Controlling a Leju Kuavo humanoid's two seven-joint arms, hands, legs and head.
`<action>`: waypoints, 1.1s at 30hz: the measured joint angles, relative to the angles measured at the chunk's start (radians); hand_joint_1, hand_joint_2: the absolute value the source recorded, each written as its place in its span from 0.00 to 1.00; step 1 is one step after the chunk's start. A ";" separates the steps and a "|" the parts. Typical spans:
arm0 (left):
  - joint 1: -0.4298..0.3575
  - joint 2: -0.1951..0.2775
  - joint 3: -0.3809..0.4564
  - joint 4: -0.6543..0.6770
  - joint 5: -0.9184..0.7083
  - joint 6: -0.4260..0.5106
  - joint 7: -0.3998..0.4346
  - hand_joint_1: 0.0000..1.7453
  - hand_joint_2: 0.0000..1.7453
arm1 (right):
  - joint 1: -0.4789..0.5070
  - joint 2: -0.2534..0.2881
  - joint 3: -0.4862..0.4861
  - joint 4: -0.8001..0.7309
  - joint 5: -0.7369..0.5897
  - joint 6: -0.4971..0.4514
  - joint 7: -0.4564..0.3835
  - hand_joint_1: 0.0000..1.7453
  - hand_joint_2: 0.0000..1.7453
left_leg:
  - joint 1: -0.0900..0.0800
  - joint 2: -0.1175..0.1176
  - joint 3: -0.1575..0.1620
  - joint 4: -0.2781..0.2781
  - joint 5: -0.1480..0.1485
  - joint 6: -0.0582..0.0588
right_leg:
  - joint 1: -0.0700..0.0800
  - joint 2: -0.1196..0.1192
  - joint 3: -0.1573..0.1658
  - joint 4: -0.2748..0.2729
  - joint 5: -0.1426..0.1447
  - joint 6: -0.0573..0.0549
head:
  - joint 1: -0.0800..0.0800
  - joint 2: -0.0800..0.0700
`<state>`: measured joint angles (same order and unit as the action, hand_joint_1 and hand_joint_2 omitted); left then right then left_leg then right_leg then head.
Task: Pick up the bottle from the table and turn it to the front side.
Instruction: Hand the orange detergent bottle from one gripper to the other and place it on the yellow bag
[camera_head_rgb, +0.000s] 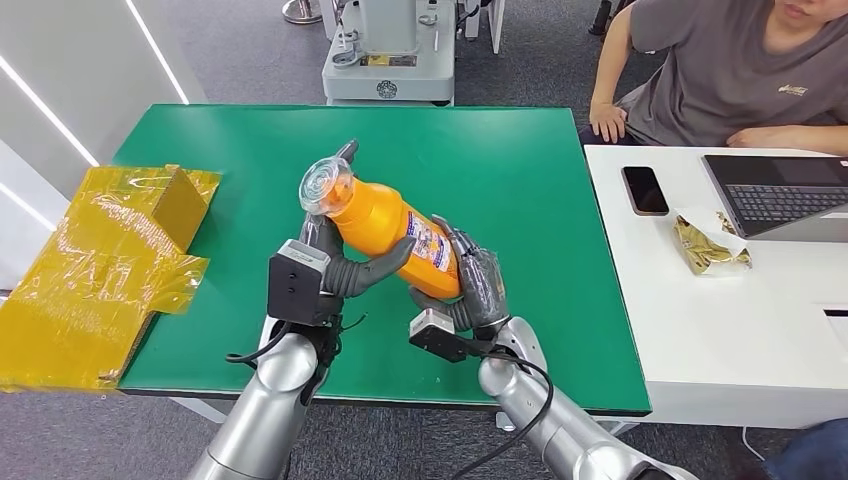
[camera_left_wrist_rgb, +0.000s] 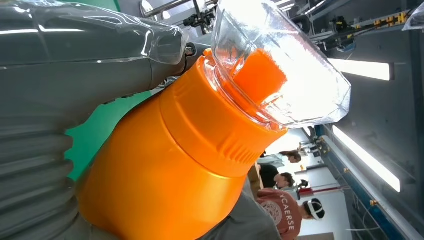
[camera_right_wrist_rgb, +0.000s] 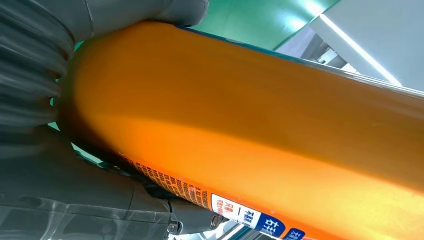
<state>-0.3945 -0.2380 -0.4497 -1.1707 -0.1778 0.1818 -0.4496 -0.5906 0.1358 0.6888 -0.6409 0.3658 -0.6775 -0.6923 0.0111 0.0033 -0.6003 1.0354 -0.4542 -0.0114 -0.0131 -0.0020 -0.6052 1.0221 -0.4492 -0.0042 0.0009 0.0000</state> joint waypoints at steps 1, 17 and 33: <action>-0.001 -0.001 -0.001 0.002 0.000 -0.005 0.001 0.00 1.00 | 0.000 0.000 0.000 0.001 0.000 -0.001 0.000 1.00 1.00 | 0.000 0.000 0.000 0.000 0.000 0.000 | 0.000 0.000 0.000 0.000 0.000 0.000 | 0.000 0.000; -0.015 -0.024 -0.025 0.080 0.060 -0.020 -0.008 1.00 1.00 | 0.019 -0.002 -0.037 -0.003 -0.001 0.004 0.002 1.00 1.00 | 0.000 0.000 0.000 0.000 0.000 0.000 | 0.000 0.000 0.000 0.000 0.000 0.000 | 0.000 0.000; -0.022 -0.028 -0.025 0.124 0.090 0.022 -0.026 1.00 1.00 | 0.049 -0.005 -0.039 -0.032 -0.032 -0.002 0.000 0.04 1.00 | 0.000 0.000 -0.001 0.000 0.000 0.000 | 0.000 0.000 0.000 0.000 0.000 0.000 | 0.000 0.000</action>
<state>-0.4169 -0.2660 -0.4742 -1.0467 -0.0874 0.2036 -0.4752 -0.5418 0.1304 0.6493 -0.6731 0.3339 -0.6799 -0.6921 0.0111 0.0032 -0.6008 1.0353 -0.4542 -0.0114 -0.0132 -0.0021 -0.6052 1.0221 -0.4492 -0.0042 0.0010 0.0000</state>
